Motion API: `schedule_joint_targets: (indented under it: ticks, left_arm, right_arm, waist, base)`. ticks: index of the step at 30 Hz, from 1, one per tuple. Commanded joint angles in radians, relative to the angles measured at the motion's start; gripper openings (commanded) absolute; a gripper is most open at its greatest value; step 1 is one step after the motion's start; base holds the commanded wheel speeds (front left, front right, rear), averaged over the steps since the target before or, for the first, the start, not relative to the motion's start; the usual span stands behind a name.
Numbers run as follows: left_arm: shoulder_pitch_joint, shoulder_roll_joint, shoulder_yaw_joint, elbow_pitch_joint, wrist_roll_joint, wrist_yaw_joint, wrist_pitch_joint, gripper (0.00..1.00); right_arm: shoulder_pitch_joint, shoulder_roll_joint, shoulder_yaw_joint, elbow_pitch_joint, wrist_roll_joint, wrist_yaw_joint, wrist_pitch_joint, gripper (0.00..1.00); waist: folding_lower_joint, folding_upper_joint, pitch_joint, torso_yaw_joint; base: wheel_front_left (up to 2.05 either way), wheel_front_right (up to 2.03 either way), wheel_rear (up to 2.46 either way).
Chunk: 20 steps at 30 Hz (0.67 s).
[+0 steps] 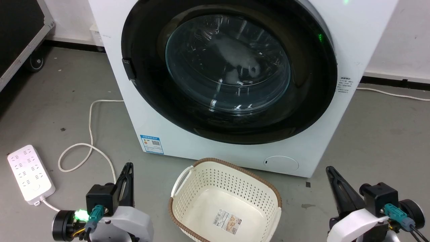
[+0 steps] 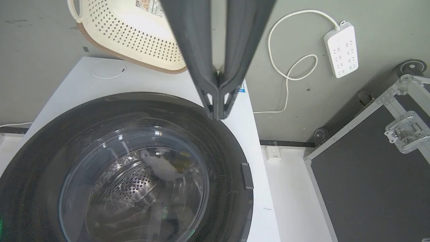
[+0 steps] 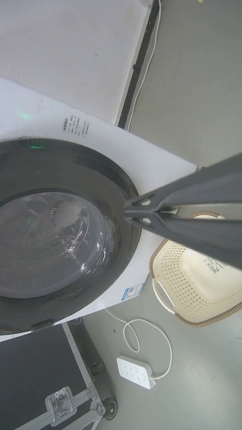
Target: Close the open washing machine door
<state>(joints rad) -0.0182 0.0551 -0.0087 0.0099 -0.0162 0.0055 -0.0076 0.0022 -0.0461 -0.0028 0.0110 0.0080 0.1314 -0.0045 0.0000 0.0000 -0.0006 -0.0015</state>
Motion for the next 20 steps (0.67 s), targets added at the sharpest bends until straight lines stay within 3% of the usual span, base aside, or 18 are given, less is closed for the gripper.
schedule_joint_targets:
  ticks: [1, 20]
  left_arm:
    - [0.018, -0.004, 0.007, -0.008, 0.013, -0.005, 0.006, 0.0]
    - [0.018, -0.005, 0.009, -0.01, 0.016, -0.005, 0.008, 0.0]
  right_arm:
    - [-0.002, -0.004, 0.002, -0.01, -0.007, -0.001, 0.003, 0.0]
    - [-0.002, -0.004, 0.003, -0.011, -0.008, -0.001, 0.005, 0.0]
  waist:
    - [0.0, 0.0, 0.0, 0.001]
    - [0.0, 0.0, 0.001, 0.001]
  base:
    - [0.0, 0.0, 0.0]
    - [0.0, 0.0, 0.0]
